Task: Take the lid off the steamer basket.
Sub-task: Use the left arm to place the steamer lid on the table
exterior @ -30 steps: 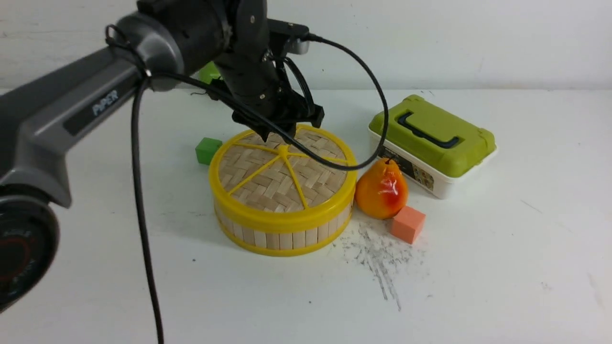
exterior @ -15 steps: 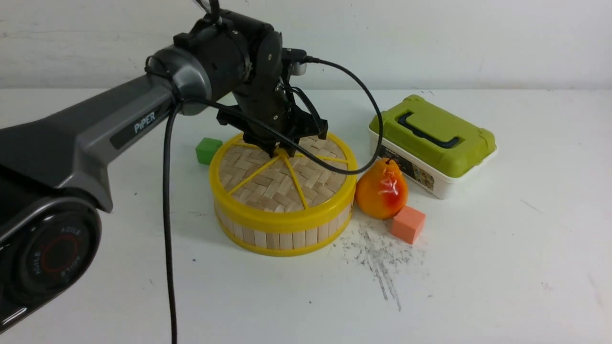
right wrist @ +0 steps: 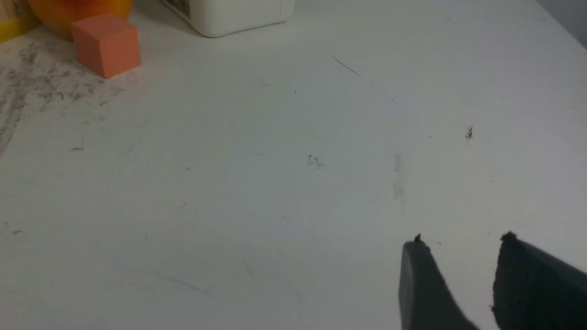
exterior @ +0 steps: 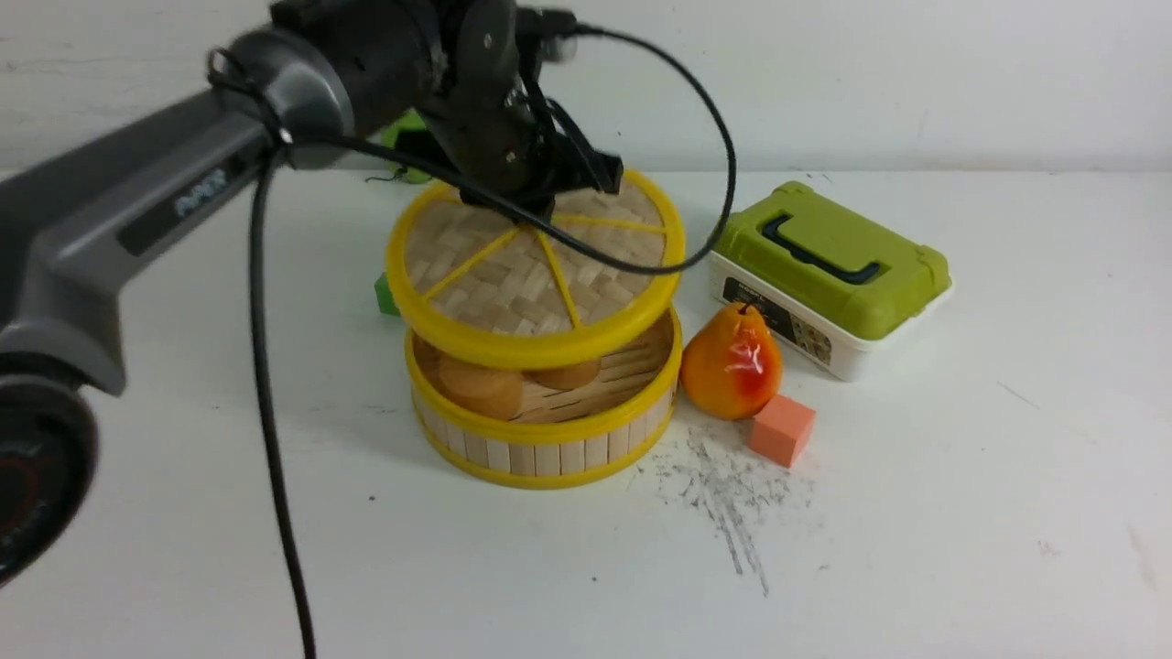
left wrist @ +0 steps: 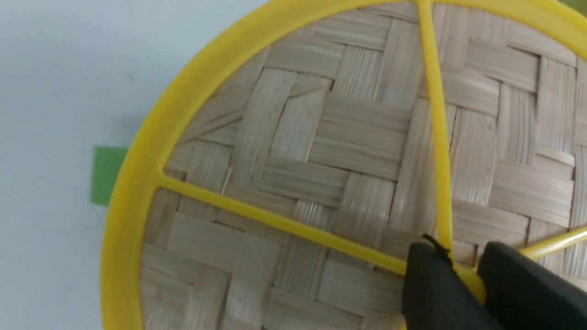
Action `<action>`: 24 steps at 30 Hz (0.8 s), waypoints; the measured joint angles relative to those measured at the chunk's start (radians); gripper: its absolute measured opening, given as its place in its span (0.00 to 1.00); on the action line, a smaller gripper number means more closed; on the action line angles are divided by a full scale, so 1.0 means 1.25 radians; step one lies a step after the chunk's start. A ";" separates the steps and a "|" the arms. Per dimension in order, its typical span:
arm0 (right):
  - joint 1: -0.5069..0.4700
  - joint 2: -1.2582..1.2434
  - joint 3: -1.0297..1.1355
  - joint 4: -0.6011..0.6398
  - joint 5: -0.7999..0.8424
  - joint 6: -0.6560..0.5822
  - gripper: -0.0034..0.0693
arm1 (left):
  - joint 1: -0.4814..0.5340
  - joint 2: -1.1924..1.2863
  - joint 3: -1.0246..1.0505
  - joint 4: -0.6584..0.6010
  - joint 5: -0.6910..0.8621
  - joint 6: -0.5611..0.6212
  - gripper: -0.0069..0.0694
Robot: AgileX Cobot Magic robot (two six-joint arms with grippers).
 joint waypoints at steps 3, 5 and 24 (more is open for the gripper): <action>0.000 0.000 0.000 0.000 0.000 0.000 0.38 | 0.000 -0.083 0.000 0.099 0.024 0.000 0.24; 0.000 0.000 0.000 0.000 0.000 0.000 0.38 | 0.009 -0.143 -0.002 0.163 0.057 -0.006 0.24; 0.000 0.000 0.000 0.000 0.000 0.000 0.38 | 0.267 -0.136 0.444 0.160 -0.209 -0.182 0.24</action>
